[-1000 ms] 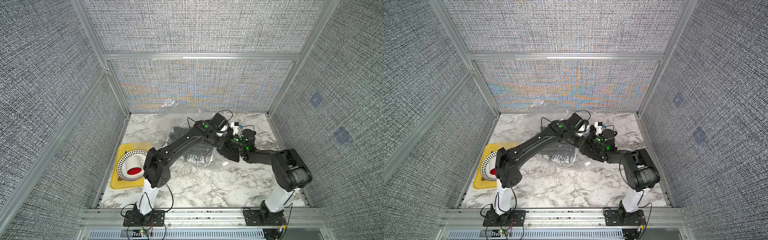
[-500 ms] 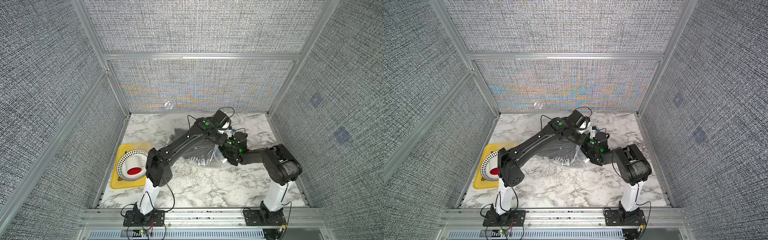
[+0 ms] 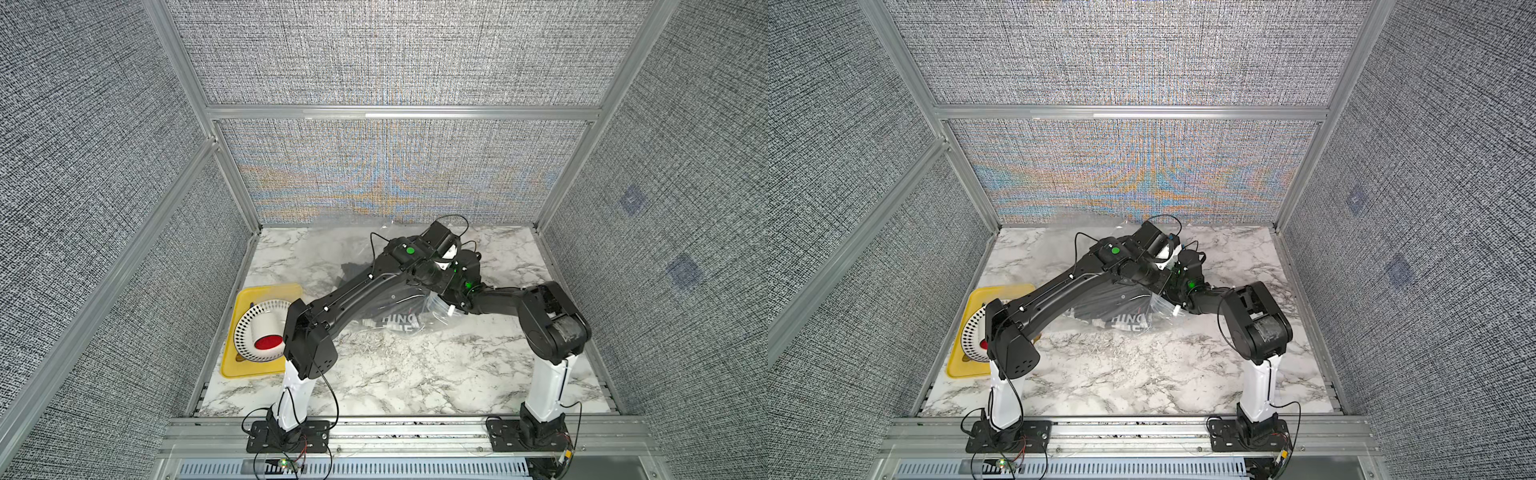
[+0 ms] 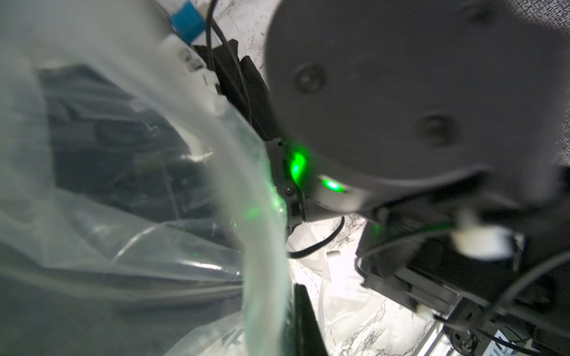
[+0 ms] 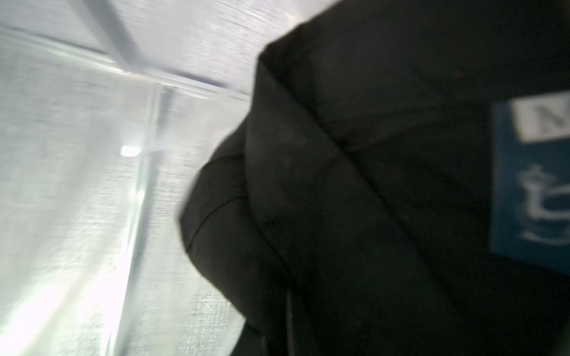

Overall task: Place the folded shirt into the vacuum bag
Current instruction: Place the shirt in the vacuum bag.

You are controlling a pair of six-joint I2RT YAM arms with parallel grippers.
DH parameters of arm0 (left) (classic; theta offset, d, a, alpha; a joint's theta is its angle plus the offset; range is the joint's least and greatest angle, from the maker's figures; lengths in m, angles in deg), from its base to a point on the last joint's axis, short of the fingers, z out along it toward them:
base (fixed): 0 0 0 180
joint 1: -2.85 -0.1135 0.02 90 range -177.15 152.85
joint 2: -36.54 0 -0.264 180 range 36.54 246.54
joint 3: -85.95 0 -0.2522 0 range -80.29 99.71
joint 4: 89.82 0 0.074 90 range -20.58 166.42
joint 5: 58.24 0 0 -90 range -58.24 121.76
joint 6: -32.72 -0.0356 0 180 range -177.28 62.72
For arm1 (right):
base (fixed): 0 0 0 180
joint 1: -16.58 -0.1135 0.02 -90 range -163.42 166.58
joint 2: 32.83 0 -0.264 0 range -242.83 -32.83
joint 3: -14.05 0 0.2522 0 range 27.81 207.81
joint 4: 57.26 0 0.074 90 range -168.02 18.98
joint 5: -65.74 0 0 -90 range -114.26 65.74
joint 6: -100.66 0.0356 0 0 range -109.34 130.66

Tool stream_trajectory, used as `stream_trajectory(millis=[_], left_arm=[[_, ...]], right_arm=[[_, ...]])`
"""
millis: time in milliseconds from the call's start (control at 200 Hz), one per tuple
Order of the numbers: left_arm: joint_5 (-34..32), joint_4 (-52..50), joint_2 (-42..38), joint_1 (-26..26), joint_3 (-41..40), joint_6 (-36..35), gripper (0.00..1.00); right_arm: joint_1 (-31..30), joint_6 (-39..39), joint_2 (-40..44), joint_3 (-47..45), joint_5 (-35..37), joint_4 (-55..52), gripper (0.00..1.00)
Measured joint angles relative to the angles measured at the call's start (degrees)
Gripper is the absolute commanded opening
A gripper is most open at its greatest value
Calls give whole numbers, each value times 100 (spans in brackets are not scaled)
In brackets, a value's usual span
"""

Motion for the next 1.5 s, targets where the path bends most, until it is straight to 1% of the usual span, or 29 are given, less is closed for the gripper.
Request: stream_trajectory(millis=[105, 210, 335, 470, 611, 696, 821, 981, 1046, 1111, 1196, 1276, 1501], left_arm=[[-28, -13, -35, 13, -24, -24, 0], [-221, -13, -37, 22, -28, -59, 0], [-616, 15, -70, 22, -13, -122, 0], [-953, 70, -234, 22, -4, -210, 0], [-1180, 105, -442, 17, -2, -273, 0], [-1145, 87, -455, -20, -57, -304, 0], [-776, 387, -570, -4, -391, -313, 0], [-393, 841, -979, 26, -1126, -197, 0], [-256, 973, -1080, 26, -1305, -181, 0], [-131, 1119, -1128, 33, -1421, -146, 0], [2, 1241, -1165, 55, -1547, -55, 0], [107, 1248, -1167, 79, -1631, -50, 0], [262, 1185, -1161, 109, -1633, -31, 0]], right_arm=[[-17, -138, -120, -162, 52, -295, 0], [-85, -415, 17, -216, 26, -549, 0], [-199, -927, 407, -293, -96, -850, 0], [-490, -1567, 767, -313, -225, -1274, 0], [-800, -2212, 713, -76, -391, -1814, 0], [-807, -2470, 474, 205, -514, -2070, 0], [-667, -2516, 149, 621, -737, -2371, 0], [-435, -2149, 192, 1180, -942, -2553, 0], [-376, -1923, 190, 1453, -1034, -2557, 0], [-321, -1563, 129, 1591, -1182, -2339, 0], [-234, -855, -4, 1491, -1384, -1722, 0], [-188, -162, -179, 1379, -1434, -1099, 0], [-267, 1685, -634, 1244, -1333, 811, 0]])
